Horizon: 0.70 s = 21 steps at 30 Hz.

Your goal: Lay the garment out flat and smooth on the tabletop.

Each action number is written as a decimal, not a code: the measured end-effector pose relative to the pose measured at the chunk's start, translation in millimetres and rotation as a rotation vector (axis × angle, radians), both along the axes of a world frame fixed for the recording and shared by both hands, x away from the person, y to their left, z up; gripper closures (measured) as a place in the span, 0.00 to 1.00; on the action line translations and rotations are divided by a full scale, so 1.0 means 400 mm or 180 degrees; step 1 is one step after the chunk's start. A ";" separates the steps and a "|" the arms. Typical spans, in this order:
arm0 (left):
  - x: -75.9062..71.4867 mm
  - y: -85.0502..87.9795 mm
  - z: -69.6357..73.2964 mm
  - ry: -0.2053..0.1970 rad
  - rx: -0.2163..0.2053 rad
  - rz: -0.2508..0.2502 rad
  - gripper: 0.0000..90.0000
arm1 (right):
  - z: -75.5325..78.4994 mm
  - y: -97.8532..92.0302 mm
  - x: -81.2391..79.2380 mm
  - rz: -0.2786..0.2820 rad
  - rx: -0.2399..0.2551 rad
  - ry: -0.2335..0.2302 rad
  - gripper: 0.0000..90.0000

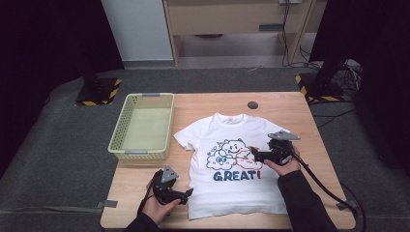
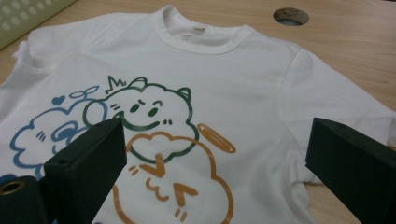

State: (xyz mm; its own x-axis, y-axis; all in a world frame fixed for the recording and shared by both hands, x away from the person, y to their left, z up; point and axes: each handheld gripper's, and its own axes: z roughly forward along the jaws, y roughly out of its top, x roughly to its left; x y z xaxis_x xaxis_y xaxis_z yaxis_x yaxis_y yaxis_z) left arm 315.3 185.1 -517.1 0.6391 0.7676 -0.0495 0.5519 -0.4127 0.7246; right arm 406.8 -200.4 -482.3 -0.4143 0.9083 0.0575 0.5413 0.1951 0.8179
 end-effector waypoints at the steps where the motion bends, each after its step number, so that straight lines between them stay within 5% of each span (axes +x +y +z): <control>1: 0.000 0.000 0.000 -0.0003 -0.0002 0.0000 0.07 | -0.001 -0.002 -0.008 0.0008 -0.0005 0.0004 0.06; 21: 0.003 0.029 0.003 0.0002 -0.0014 0.0059 0.07 | -0.052 -0.053 -0.118 0.0148 -0.0250 0.0202 0.04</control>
